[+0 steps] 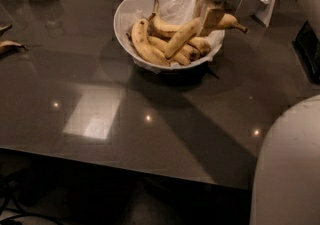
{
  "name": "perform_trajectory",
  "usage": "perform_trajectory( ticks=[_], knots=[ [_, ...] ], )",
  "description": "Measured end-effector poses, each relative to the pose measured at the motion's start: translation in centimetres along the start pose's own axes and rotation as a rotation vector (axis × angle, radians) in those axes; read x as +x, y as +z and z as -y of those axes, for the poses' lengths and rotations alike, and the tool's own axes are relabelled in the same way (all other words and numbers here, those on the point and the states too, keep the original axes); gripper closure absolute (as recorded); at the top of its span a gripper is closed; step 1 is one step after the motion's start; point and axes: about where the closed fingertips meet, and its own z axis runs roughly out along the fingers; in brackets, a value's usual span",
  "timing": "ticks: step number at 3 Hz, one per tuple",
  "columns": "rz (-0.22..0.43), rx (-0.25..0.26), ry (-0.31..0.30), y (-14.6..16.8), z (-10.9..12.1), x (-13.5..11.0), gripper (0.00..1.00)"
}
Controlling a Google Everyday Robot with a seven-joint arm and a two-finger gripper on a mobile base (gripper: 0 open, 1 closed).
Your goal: Pick banana from white bowl
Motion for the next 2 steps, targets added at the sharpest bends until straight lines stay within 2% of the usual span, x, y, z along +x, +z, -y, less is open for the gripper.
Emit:
perform_trajectory(
  ticks=[1,2],
  knots=[
    [0.052,-0.050,0.058,-2.2,-2.6,1.7,1.00],
    [0.181,-0.083,0.121,-4.6,-5.2,2.4,1.00]
  ],
)
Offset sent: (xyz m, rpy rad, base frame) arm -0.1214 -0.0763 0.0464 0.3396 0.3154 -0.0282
